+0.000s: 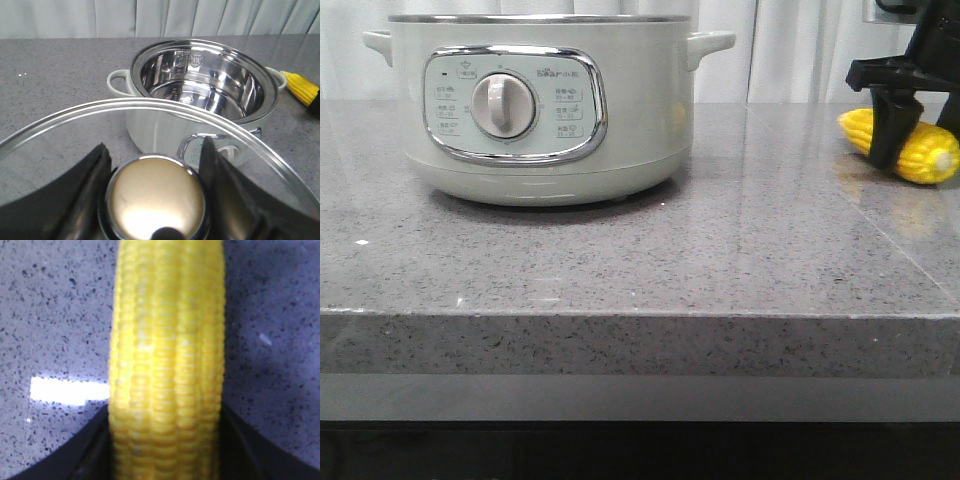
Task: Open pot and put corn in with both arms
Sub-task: 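Carry the corn cob with the right gripper over the open pot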
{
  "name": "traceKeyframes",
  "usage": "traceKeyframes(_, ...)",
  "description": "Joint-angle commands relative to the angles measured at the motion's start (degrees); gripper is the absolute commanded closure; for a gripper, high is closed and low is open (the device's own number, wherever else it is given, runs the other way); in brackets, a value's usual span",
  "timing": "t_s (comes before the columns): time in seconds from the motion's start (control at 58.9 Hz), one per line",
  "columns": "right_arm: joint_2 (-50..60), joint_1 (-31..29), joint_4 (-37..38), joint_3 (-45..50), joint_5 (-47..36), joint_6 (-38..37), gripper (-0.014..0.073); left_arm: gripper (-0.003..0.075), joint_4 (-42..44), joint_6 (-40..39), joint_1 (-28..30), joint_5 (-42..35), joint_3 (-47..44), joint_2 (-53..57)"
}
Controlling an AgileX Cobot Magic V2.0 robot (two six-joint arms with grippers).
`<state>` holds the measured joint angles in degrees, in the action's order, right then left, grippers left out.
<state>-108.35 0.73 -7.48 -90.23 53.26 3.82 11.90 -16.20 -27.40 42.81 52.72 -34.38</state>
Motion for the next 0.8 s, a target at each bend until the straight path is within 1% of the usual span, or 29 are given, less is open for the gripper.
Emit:
traceKeyframes(0.0,2.92,-0.31,0.26,-1.97,-0.21,0.47,0.0314,0.0438,1.05,-0.35,0.00,-8.32,2.14,0.12)
traceKeyframes(0.238,5.93,-0.25,0.21,-2.38,1.07,0.47,0.0314,0.0438,1.05,-0.35,0.00,-8.32,2.14,0.12)
traceKeyframes(0.373,9.60,0.95,-0.03,-3.94,2.34,0.53,0.0314,0.0438,1.05,-0.35,0.00,-8.32,2.14,0.12)
traceKeyframes(0.526,13.60,3.84,-0.03,-7.88,4.96,0.53,0.0314,0.0438,1.05,-0.35,0.00,-8.32,2.14,0.12)
traceKeyframes(0.781,18.57,11.21,-0.32,-14.43,13.20,0.58,0.0314,0.0438,1.05,-0.35,0.00,-8.32,2.14,0.12)
